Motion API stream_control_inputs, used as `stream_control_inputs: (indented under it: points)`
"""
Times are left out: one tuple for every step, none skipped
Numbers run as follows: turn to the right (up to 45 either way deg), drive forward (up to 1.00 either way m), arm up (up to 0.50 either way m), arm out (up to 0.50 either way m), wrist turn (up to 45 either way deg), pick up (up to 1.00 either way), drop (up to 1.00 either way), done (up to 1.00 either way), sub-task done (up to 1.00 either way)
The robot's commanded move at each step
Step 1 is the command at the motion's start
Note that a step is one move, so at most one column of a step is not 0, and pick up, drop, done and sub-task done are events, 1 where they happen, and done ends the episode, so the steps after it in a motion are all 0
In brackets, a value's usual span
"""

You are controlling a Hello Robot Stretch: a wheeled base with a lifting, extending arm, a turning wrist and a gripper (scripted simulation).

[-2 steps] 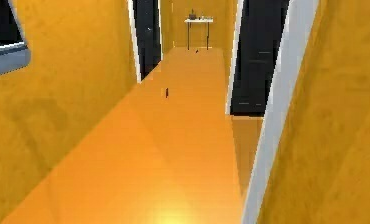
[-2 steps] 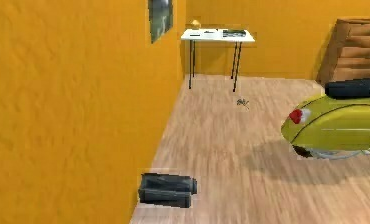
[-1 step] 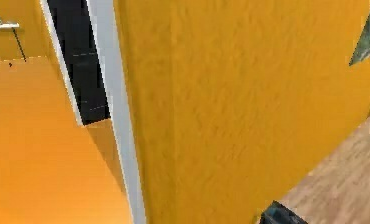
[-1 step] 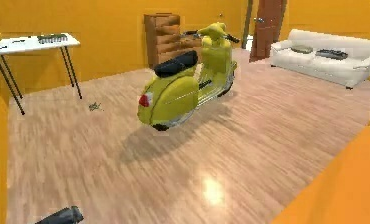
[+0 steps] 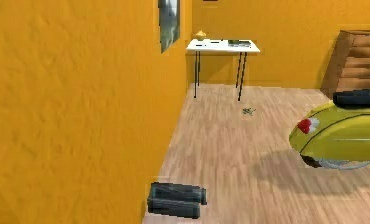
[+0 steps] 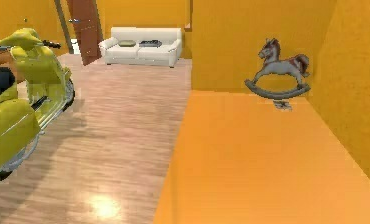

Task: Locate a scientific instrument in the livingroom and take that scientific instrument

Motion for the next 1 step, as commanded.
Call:
stream_control_inputs:
  points:
    - [21.0, 0.00, 0.00, 0.00, 0.0, 0.00, 0.00, 0.00, 0.00]
